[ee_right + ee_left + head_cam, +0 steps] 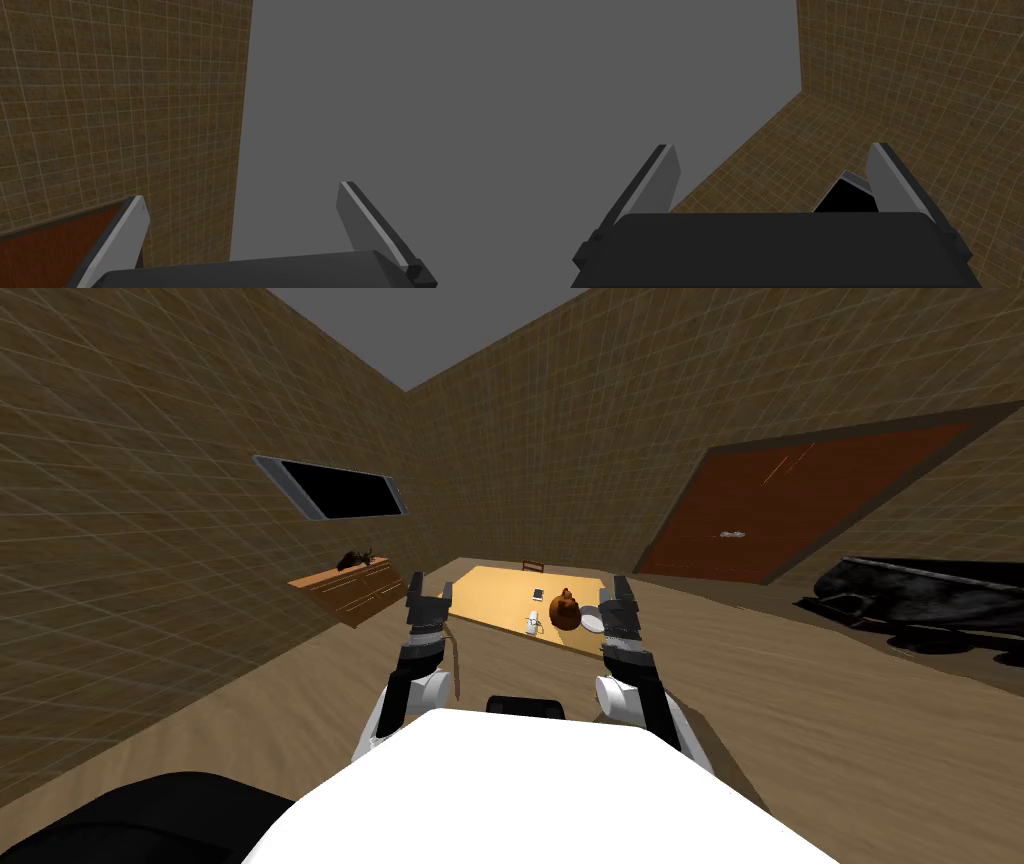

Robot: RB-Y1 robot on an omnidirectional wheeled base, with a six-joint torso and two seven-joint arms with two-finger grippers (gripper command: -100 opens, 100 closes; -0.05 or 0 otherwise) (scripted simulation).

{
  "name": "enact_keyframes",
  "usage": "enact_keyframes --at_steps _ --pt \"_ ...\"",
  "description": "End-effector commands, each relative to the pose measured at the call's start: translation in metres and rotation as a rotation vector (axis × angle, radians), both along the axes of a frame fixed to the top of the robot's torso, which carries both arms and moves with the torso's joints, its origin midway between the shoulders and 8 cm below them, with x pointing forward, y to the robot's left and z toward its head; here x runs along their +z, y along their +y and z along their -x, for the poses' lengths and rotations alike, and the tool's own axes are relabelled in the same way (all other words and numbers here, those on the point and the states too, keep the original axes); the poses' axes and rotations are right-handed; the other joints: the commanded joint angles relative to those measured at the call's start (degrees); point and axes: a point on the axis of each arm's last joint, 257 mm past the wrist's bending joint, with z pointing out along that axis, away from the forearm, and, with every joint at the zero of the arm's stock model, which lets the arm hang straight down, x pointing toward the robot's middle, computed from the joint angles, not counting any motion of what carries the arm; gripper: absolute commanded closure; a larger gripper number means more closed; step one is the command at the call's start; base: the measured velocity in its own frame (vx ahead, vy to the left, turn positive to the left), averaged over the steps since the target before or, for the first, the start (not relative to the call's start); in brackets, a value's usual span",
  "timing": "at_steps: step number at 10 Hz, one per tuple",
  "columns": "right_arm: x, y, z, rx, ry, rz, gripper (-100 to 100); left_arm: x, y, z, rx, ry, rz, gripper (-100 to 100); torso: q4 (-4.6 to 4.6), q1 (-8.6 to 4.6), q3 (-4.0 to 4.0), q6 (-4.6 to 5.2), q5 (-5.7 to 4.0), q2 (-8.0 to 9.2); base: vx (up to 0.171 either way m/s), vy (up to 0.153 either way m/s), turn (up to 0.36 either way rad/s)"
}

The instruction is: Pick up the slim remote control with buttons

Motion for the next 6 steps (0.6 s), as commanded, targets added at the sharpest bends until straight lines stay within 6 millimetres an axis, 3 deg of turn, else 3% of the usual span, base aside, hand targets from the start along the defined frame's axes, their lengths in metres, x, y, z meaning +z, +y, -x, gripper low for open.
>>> enact_keyframes --at_steps 1,5,6 --pt "-0.006 0.005 -0.001 0.014 0.016 0.032 -100 0.0 0.0 0.0 0.0 0.0 0.0 0 0.0 0.0 0.0 0.0 0.0 0.0 -0.003 0.008 0.076" --pt "-0.042 0.022 -0.004 0.061 0.102 0.174 -100 0.0 0.0 0.0 0.0 0.0 0.0 0 0.0 0.08 0.01 -0.02 0.02 0.02 -0.004 0.022 0.201" --pt "-0.042 0.023 -0.004 0.065 0.103 0.183 -100 0.0 0.0 0.0 0.0 0.0 0.0 0 0.0 0.1 0.01 -0.02 0.02 0.02 0.001 0.017 0.076"
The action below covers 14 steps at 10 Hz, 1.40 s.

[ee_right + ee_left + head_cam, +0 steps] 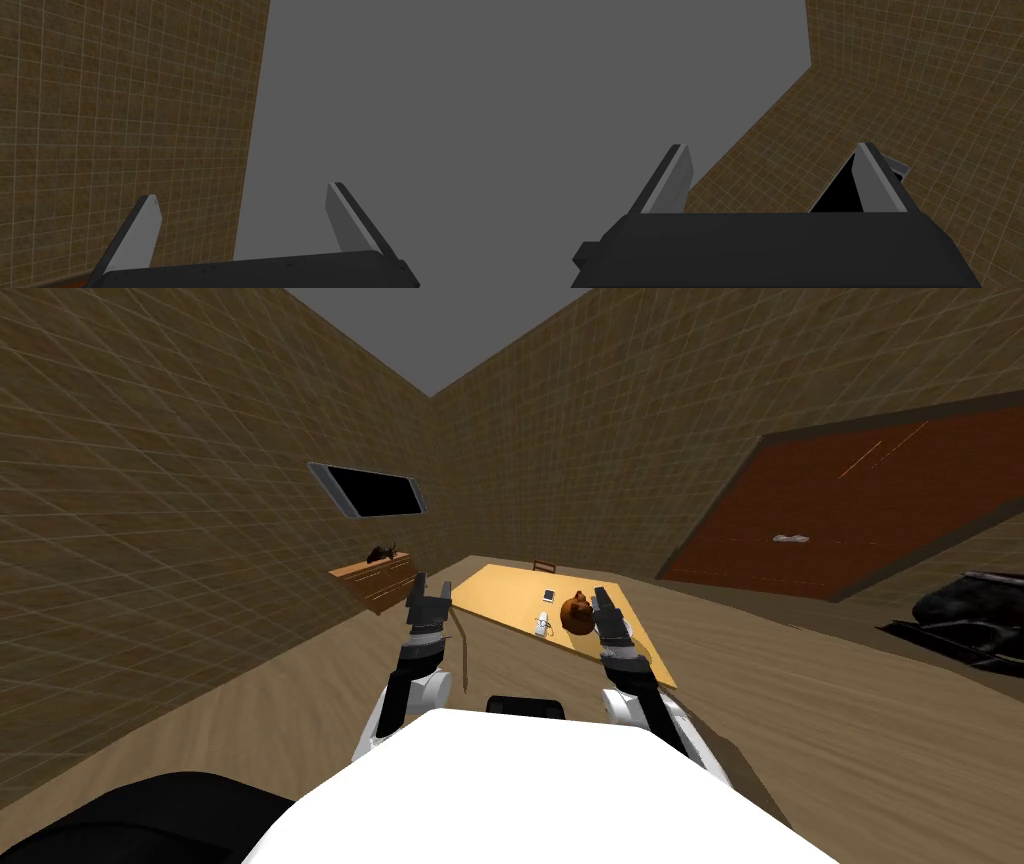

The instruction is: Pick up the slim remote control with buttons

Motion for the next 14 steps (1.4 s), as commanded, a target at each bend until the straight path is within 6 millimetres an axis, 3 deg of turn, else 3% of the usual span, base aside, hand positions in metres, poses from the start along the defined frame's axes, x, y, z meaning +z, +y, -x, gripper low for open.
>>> enact_keyframes --at_steps 1,3,4,5,6,8,9,11,12,14 --pt "-0.017 0.005 0.0 0.017 0.037 0.063 -100 0.0 0.0 0.0 0.0 0.0 0.0 0 0.0 0.0 0.0 0.0 0.0 0.0 0.0 0.021 0.178" --pt "-0.051 0.011 0.002 0.035 0.105 0.167 -100 0.0 0.0 0.0 0.0 0.0 0.0 0 0.0 0.03 0.0 -0.03 0.01 0.0 0.005 0.037 0.377" --pt "-0.052 0.011 0.003 0.041 0.107 0.179 -100 0.0 0.0 0.0 0.0 0.0 0.0 0 -0.01 0.08 -0.01 -0.05 0.01 -0.02 0.01 0.022 0.121" --pt "-0.071 0.012 0.005 0.049 0.143 0.234 -100 0.0 0.0 0.0 0.0 0.0 0.0 0 -0.01 0.02 -0.01 0.02 0.01 -0.02 0.008 0.023 0.232" --pt "-0.071 0.013 0.005 0.053 0.145 0.243 -100 0.0 0.0 0.0 0.0 0.0 0.0 0 -0.01 0.01 -0.01 -0.02 0.0 -0.02 0.006 0.014 0.139" --pt "-0.115 0.013 0.014 0.077 0.225 0.375 -100 0.0 0.0 0.0 0.0 0.0 0.0 0 0.0 0.0 -0.01 -0.02 0.0 -0.02 0.013 0.028 0.361" --pt "-0.115 0.013 0.015 0.081 0.226 0.382 -100 0.0 0.0 0.0 0.0 0.0 0.0 0 -0.01 0.03 -0.03 -0.05 0.0 -0.06 0.017 0.012 0.179" --pt "-0.161 0.01 0.029 0.109 0.306 0.523 -100 0.0 0.0 0.0 0.0 0.0 0.0 0 -0.01 -0.02 -0.03 -0.02 0.0 -0.05 0.022 0.018 0.369" --pt "-0.163 0.009 0.03 0.113 0.31 0.531 -100 0.0 0.0 0.0 0.0 0.0 0.0 0 -0.01 -0.02 -0.04 -0.02 0.0 -0.07 0.019 0.007 0.186" --pt "-0.208 0.002 0.049 0.15 0.383 0.681 -100 0.0 0.0 0.0 0.0 0.0 0.0 0 -0.01 -0.03 -0.03 -0.02 0.0 -0.05 0.023 0.014 0.407"
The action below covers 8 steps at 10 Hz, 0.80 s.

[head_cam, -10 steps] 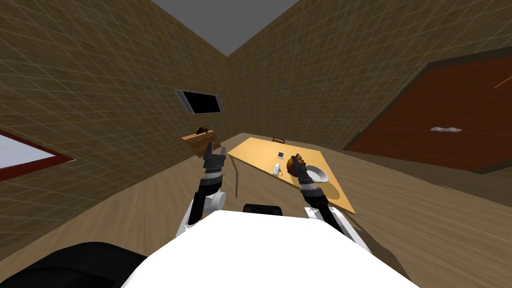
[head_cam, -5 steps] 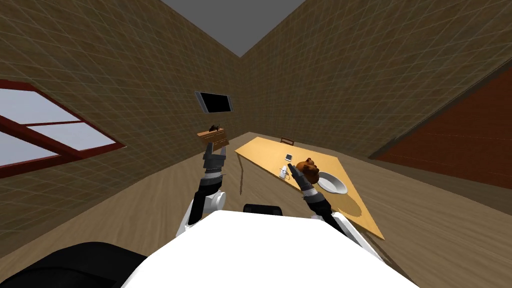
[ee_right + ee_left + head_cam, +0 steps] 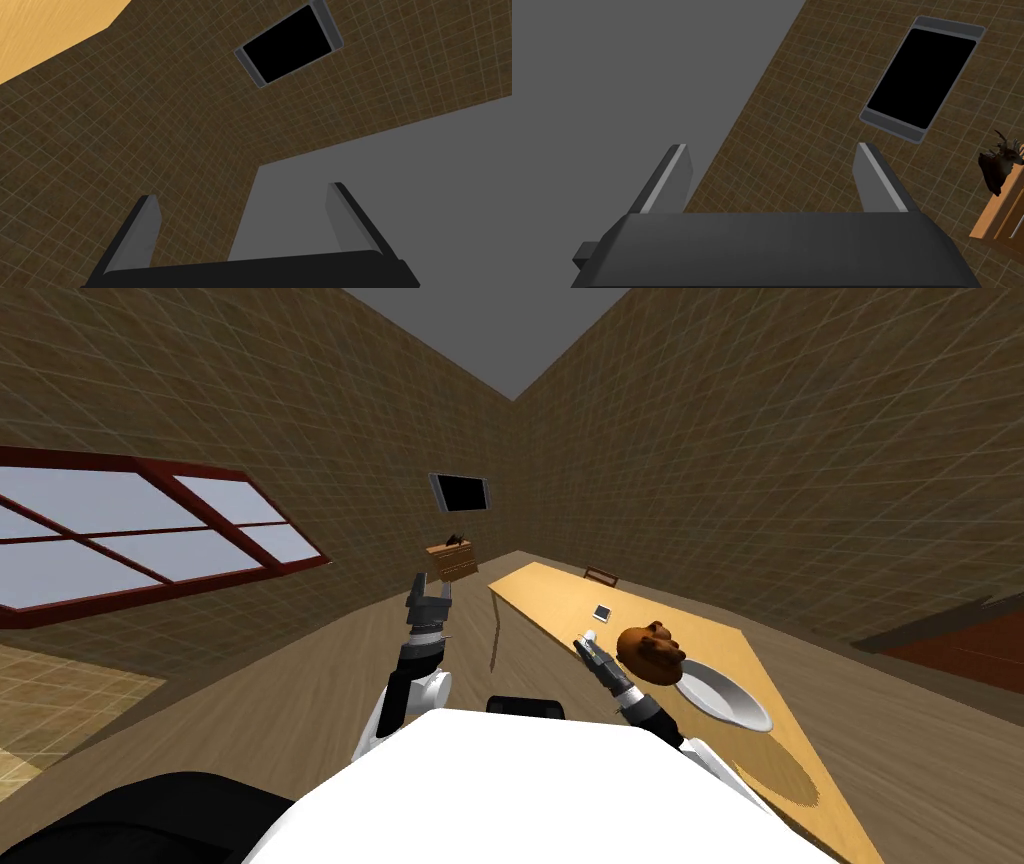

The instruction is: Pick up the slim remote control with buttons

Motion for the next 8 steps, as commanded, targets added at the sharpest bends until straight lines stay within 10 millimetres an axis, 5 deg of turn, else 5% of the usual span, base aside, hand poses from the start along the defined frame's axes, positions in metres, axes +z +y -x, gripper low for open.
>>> enact_keyframes --at_steps 1,3,5,7,8 --pt "-0.014 -0.005 0.004 0.016 0.028 0.055 -100 0.0 0.0 0.0 0.0 0.0 0.0 0 0.0 0.0 0.0 0.0 0.0 0.0 0.022 -0.001 0.195" --pt "-0.06 -0.016 0.029 0.066 0.103 0.206 -100 0.0 0.0 0.0 0.0 0.0 0.0 0 0.0 -0.03 0.0 0.0 0.0 0.0 0.032 0.002 0.362" --pt "-0.064 -0.019 0.031 0.067 0.112 0.214 -100 0.0 0.0 0.0 0.0 0.0 0.0 0 0.0 -0.06 -0.01 0.02 -0.01 -0.02 0.017 -0.01 0.178" --pt "-0.109 -0.036 0.063 0.13 0.192 0.37 -100 0.0 0.0 0.0 0.0 0.0 0.0 0 0.01 -0.03 0.01 0.0 0.0 0.03 0.019 0.0 0.375" --pt "-0.111 -0.037 0.063 0.129 0.196 0.372 -100 0.0 0.0 0.0 0.0 0.0 0.0 0 0.0 -0.05 0.0 0.02 0.0 0.0 0.026 -0.019 0.254"
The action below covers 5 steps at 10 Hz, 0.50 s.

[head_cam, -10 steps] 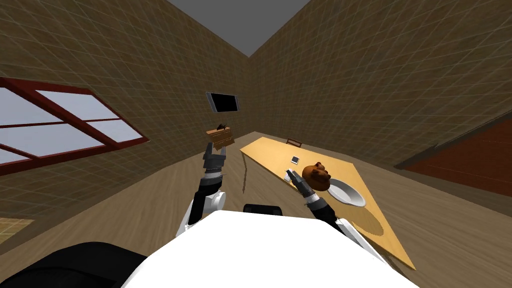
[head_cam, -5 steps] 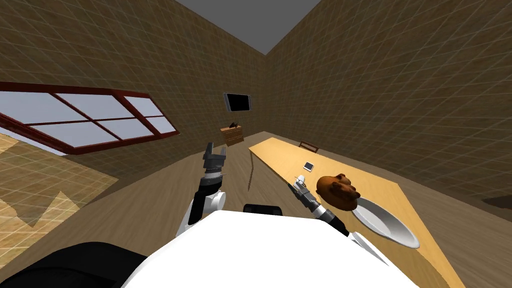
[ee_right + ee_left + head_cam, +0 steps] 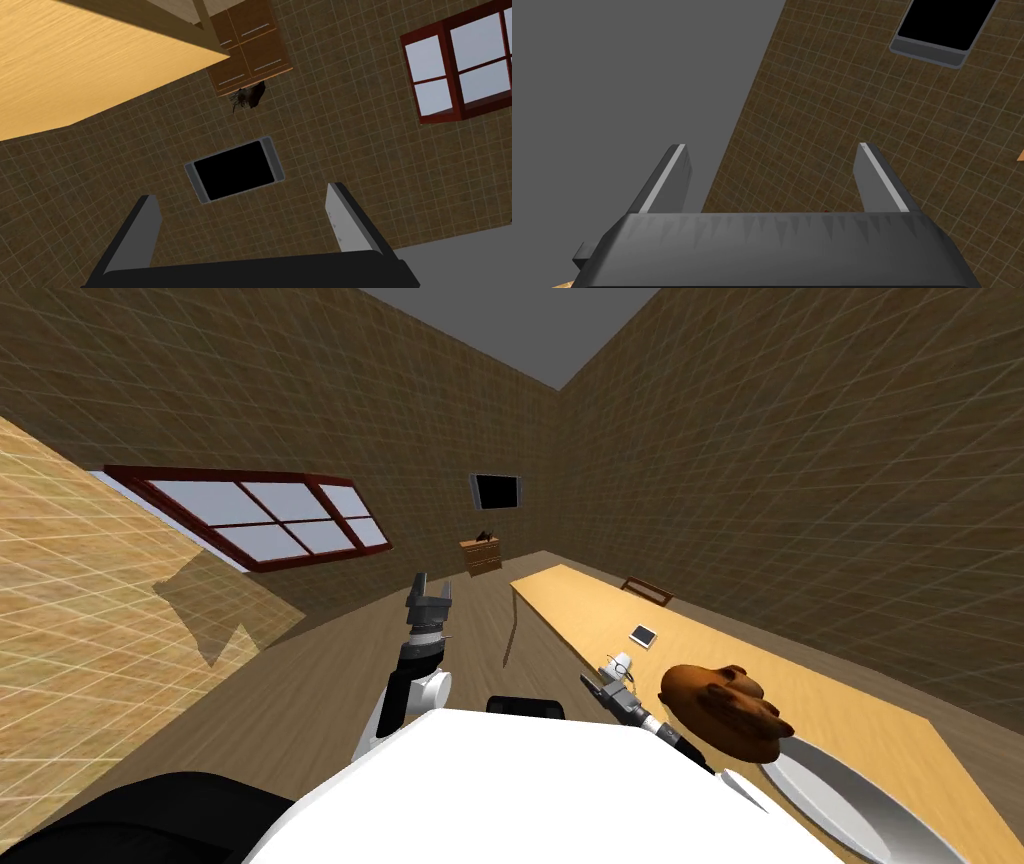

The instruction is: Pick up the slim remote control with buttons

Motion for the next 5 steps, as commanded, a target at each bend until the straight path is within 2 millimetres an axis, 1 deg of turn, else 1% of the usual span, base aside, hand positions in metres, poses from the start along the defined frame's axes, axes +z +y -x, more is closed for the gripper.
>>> enact_keyframes --at_steps 1,2,3,4,5 --pt "-0.026 -0.014 0.023 0.042 0.05 0.092 -100 0.0 0.0 0.0 0.0 0.0 0.0 0 0.0 0.0 0.0 0.0 0.0 0.0 0.021 -0.022 0.377" --pt "-0.041 -0.022 0.039 0.081 0.08 0.157 -100 0.0 0.0 0.0 0.0 0.0 0.0 0 0.0 -0.04 0.0 -0.03 0.0 0.01 0.028 -0.032 0.478" --pt "-0.047 -0.025 0.042 0.079 0.092 0.167 -100 0.0 0.0 0.0 0.0 0.0 0.0 0 0.0 -0.06 -0.01 -0.04 -0.01 -0.02 0.026 -0.024 0.324" --pt "-0.061 -0.033 0.059 0.125 0.119 0.235 -100 0.0 0.0 0.0 0.0 0.0 0.0 0 0.0 -0.03 -0.01 0.01 0.0 -0.02 0.023 -0.02 0.41" --pt "-0.08 -0.047 0.081 0.161 0.164 0.302 -100 0.0 0.0 0.0 0.0 0.0 0.0 0 0.0 -0.03 -0.02 -0.03 -0.01 -0.03 0.023 -0.038 0.41"
